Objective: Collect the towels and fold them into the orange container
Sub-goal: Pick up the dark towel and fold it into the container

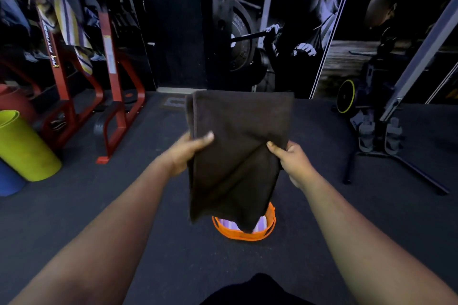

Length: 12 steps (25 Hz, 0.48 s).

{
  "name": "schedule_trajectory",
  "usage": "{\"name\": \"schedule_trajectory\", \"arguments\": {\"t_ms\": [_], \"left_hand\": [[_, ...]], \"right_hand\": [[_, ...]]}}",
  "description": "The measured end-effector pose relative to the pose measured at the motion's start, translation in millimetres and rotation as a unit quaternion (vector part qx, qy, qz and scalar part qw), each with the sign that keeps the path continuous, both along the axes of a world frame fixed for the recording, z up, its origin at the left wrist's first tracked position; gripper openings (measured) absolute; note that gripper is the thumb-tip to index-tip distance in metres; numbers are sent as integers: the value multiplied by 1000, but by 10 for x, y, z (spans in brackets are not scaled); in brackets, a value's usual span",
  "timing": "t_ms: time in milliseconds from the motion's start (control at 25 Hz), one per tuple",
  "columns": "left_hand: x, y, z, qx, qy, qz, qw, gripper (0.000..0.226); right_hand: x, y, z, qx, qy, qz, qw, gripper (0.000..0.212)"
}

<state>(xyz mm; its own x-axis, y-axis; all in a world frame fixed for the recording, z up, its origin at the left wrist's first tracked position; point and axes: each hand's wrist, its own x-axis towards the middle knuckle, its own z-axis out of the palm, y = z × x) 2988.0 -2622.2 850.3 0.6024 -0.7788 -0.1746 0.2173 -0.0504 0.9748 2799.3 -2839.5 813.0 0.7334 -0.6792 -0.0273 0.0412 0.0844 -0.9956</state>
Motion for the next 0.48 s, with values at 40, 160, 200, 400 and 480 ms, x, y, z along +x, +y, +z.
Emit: {"name": "schedule_trajectory", "arguments": {"t_ms": [40,160,200,400,480], "left_hand": [[-56,108,-261,52,-10,-49,997,72],[-94,48,-610,16,10,10,1000,30],[-39,-20,-620,-4,30,57,998,17],[234,47,-824,116,-19,119,986,15],[320,127,-920,189,-87,103,973,19]], "right_hand": [[16,1,39,21,-6,-1,1000,19],[-10,11,-53,80,30,-23,996,30],[-39,-6,-152,98,75,-12,992,48],[-44,53,-510,53,187,98,976,29],[19,124,-561,54,155,45,985,26]]}}
